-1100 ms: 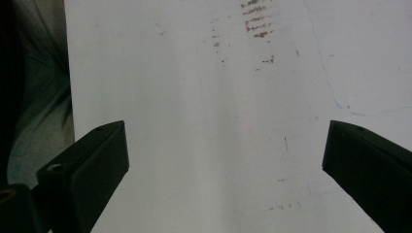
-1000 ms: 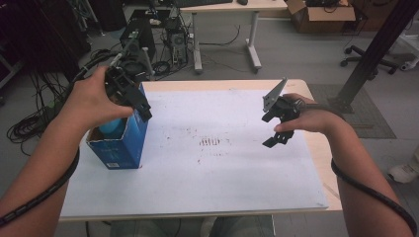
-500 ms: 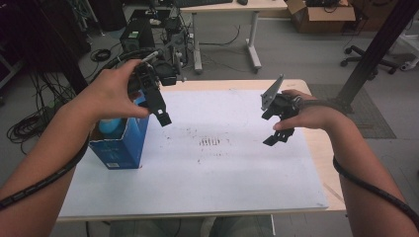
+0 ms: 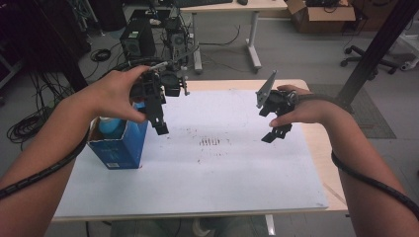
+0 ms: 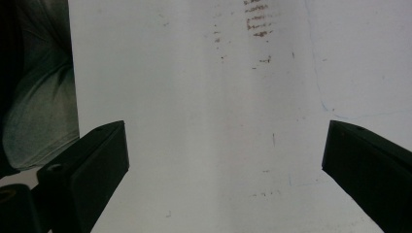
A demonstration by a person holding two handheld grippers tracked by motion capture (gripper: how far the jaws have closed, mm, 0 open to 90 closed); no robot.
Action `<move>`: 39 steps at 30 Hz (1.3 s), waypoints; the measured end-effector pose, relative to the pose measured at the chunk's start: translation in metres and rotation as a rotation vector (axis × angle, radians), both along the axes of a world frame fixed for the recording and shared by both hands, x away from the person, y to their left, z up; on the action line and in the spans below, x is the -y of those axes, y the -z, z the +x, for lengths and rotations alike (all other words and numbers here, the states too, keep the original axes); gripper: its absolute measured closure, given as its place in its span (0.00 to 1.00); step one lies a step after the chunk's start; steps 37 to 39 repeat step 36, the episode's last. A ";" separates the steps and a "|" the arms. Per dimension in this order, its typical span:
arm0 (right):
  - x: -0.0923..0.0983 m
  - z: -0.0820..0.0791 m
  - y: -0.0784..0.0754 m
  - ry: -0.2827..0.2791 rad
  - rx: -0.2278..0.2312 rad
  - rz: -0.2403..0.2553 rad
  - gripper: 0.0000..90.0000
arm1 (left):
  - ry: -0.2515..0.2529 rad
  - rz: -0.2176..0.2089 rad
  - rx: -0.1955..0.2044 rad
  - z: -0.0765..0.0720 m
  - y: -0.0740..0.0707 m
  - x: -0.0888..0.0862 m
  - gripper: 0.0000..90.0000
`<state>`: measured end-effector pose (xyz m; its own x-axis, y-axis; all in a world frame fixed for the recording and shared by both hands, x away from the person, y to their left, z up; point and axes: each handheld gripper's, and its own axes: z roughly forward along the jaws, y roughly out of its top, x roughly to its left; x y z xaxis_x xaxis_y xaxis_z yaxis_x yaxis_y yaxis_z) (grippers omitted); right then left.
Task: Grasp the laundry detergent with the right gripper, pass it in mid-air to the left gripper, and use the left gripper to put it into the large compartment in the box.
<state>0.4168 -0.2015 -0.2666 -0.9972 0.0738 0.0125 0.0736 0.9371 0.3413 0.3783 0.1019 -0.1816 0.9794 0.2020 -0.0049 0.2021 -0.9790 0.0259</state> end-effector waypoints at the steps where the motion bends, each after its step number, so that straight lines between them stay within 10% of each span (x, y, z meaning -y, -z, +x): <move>1: -0.001 0.001 0.001 0.001 -0.002 -0.006 0.03 | 0.004 0.004 -0.001 0.000 0.001 0.001 0.00; 39: -0.007 0.005 0.006 -0.011 -0.024 -0.017 0.04 | 0.017 -0.022 -0.035 0.004 0.006 0.003 0.00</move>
